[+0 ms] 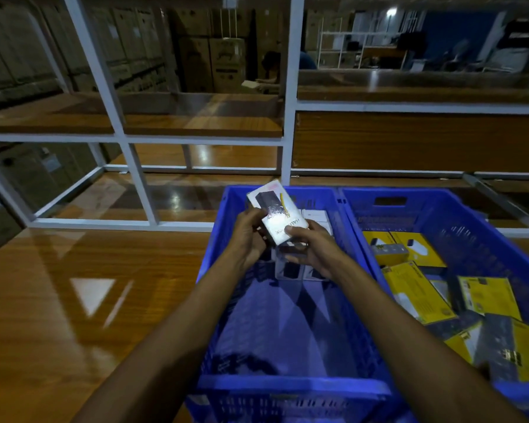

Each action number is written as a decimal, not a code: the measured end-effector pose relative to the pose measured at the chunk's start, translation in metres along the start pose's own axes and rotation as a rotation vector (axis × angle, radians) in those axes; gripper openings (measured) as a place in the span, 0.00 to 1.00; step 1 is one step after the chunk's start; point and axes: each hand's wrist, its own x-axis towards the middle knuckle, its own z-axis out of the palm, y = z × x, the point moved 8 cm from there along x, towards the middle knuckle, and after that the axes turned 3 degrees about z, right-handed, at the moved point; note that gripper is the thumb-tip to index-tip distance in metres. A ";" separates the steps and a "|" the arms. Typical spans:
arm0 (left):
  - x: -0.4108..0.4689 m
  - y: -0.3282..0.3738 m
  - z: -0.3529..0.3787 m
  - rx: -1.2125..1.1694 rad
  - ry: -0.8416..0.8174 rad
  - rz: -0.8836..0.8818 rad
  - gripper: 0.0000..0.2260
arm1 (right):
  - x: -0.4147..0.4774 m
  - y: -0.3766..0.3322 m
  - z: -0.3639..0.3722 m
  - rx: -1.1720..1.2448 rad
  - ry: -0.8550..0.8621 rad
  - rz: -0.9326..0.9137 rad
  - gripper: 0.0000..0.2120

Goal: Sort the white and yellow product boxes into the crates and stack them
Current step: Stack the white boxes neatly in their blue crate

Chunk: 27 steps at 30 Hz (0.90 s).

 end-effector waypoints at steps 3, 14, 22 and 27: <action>-0.002 0.011 0.000 -0.045 -0.021 0.023 0.23 | -0.002 -0.009 -0.002 0.076 0.045 -0.066 0.15; -0.006 0.011 -0.010 0.468 -0.281 0.020 0.13 | -0.009 -0.027 -0.024 -0.042 0.142 -0.228 0.16; -0.009 -0.005 -0.008 0.577 -0.350 -0.130 0.24 | -0.005 -0.020 -0.029 0.112 0.304 -0.326 0.24; -0.009 -0.006 -0.008 0.532 -0.323 -0.146 0.24 | 0.005 -0.009 -0.014 0.053 0.266 -0.274 0.22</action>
